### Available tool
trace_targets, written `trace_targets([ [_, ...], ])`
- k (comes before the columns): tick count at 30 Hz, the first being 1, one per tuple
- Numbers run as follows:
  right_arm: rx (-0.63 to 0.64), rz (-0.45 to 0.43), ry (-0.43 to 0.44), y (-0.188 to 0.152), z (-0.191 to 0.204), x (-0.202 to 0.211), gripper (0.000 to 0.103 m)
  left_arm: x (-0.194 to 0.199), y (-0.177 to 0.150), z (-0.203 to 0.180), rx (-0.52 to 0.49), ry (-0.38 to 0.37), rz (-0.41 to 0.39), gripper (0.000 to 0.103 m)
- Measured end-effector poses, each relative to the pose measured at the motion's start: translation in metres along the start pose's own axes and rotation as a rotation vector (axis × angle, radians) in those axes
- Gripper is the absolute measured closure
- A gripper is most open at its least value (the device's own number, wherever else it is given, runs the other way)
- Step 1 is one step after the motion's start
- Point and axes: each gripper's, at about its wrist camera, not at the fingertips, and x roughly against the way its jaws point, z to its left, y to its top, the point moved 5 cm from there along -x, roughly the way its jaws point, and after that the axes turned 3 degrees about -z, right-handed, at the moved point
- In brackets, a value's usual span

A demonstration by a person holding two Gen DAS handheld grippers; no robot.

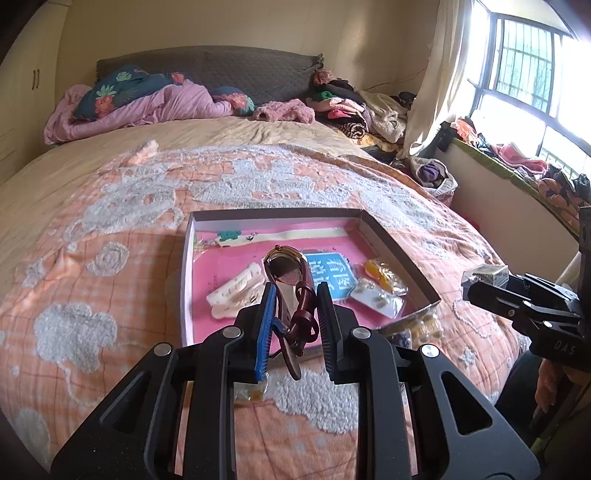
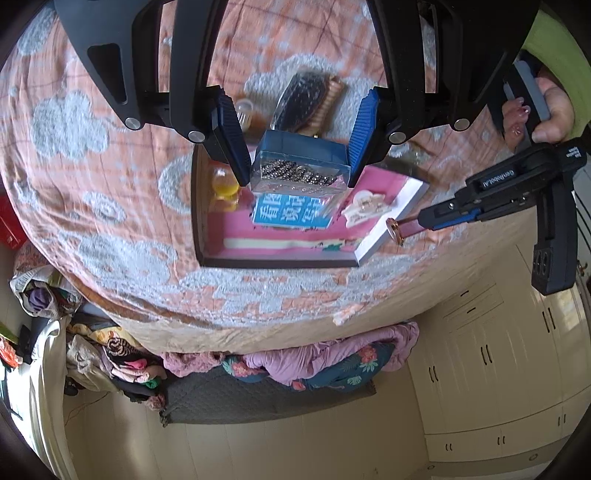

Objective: Organize jewelry
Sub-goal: 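Carry the watch strap into the box with left tool while right tool carries the pin box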

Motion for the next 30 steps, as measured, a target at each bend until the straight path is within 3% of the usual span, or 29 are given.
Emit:
trace_targets([
  [21,-0.023,-0.088,-0.08,0.049,-0.032,0.0,0.053,-0.029,0.045,-0.019,-0.004,-0.061,-0.029,0.088],
  [30,-0.029,-0.095,-0.109,0.064,-0.048,-0.013,0.053,-0.05,0.044,-0.034,-0.001,-0.095,-0.01,0.088],
])
